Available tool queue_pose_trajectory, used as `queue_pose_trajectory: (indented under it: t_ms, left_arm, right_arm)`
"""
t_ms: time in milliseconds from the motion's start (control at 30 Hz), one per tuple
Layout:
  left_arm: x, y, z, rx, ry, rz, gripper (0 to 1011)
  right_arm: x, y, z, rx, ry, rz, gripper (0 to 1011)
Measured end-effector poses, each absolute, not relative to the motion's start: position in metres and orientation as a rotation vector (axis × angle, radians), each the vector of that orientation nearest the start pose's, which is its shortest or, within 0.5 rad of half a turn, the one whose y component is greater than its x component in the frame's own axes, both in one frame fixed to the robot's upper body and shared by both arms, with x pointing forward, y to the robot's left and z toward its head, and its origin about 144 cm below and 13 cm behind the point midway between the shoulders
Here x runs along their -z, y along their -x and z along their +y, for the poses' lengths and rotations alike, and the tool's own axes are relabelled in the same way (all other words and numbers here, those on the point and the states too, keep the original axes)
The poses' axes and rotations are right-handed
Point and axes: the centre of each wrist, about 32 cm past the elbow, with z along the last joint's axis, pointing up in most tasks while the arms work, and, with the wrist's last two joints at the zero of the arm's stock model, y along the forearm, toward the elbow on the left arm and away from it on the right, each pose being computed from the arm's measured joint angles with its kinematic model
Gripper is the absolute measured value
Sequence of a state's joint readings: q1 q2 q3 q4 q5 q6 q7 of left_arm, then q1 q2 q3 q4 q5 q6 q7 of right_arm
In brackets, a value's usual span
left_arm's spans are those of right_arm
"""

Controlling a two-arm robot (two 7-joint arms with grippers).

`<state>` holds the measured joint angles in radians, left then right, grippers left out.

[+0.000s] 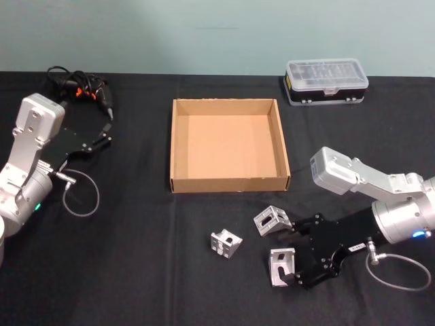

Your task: Use one hand to pick up the angle iron from the table and place it into the box.

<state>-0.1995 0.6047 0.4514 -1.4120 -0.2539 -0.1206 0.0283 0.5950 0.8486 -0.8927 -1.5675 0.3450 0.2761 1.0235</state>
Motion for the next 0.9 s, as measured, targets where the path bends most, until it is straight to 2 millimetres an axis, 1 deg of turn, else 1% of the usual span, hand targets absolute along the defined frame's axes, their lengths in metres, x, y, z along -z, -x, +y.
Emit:
queue_pose_trajectory:
  t_ms: [67, 100, 167, 233, 333, 400, 433, 467, 533, 600, 667, 700, 733, 800, 867, 900]
  left_arm:
    - [-1.1398, -0.4886, 0.3097, -1.248, -0.304, -0.285, 1000]
    - [-1.1398, -0.4886, 0.3097, -1.248, -0.304, -0.285, 1000]
    - [-1.1398, -0.4886, 0.3097, -1.248, -0.304, -0.285, 1000]
    - [-1.1398, -0.4886, 0.3096, -1.248, -0.304, -0.285, 1000]
    - [-1.1398, -0.4886, 0.3097, -1.248, -0.304, -0.285, 1000]
    - [-1.1398, -0.4886, 0.3097, -1.248, -0.304, -0.285, 1000]
    - [-1.1398, -0.4886, 0.3096, -1.248, -0.304, -0.285, 1000]
    - [-1.1398, -0.4886, 0.3097, -1.248, -0.304, -0.285, 1000]
    - [-1.1398, -0.4886, 0.3097, -1.248, -0.304, -0.285, 1000]
    - [-1.1398, -0.4886, 0.3096, -1.248, -0.304, -0.285, 1000]
    - [-1.1398, -0.4886, 0.3097, -1.248, -0.304, -0.285, 1000]
    - [-1.1398, -0.4886, 0.3097, -1.248, -0.304, -0.285, 1000]
    - [-1.1398, -0.4886, 0.3097, -1.248, -0.304, -0.285, 1000]
    - [-1.1398, -0.4886, 0.3097, -1.248, -0.304, -0.285, 1000]
    - [-1.1398, -0.4886, 0.3097, -1.248, -0.304, -0.285, 1000]
    - [-1.1398, -0.4886, 0.3097, -1.248, -0.304, -0.285, 1000]
  right_arm:
    - [-1.2313, -0.5209, -0.285, 0.05, 0.757, 0.005, 818]
    - [-1.2311, -0.521, -0.2848, 0.052, 0.757, 0.004, 765]
    - [-1.2311, -0.5211, -0.2848, 0.054, 0.757, 0.003, 734]
    - [-1.2312, -0.5213, -0.2844, 0.056, 0.756, 0.001, 651]
    - [-1.2312, -0.5216, -0.2836, 0.056, 0.754, -0.002, 573]
    - [-1.2309, -0.5219, -0.2825, 0.056, 0.751, -0.004, 488]
    - [-1.2308, -0.522, -0.2821, 0.056, 0.749, -0.005, 477]
    - [-1.2307, -0.5222, -0.2818, 0.055, 0.748, -0.006, 426]
    - [-1.2305, -0.5227, -0.2809, 0.055, 0.746, -0.007, 390]
    - [-1.2304, -0.5229, -0.2804, 0.055, 0.745, -0.008, 305]
    - [-1.2305, -0.5231, -0.2799, 0.054, 0.743, -0.009, 273]
    - [-1.2305, -0.5233, -0.2797, 0.054, 0.743, -0.01, 205]
    - [-1.2305, -0.5234, -0.2794, 0.054, 0.742, -0.01, 170]
    - [-1.2305, -0.5234, -0.2792, 0.053, 0.742, -0.011, 136]
    - [-1.2305, -0.5234, -0.2789, 0.053, 0.741, -0.012, 77]
    - [-1.2304, -0.5234, -0.2785, 0.052, 0.74, -0.012, 72]
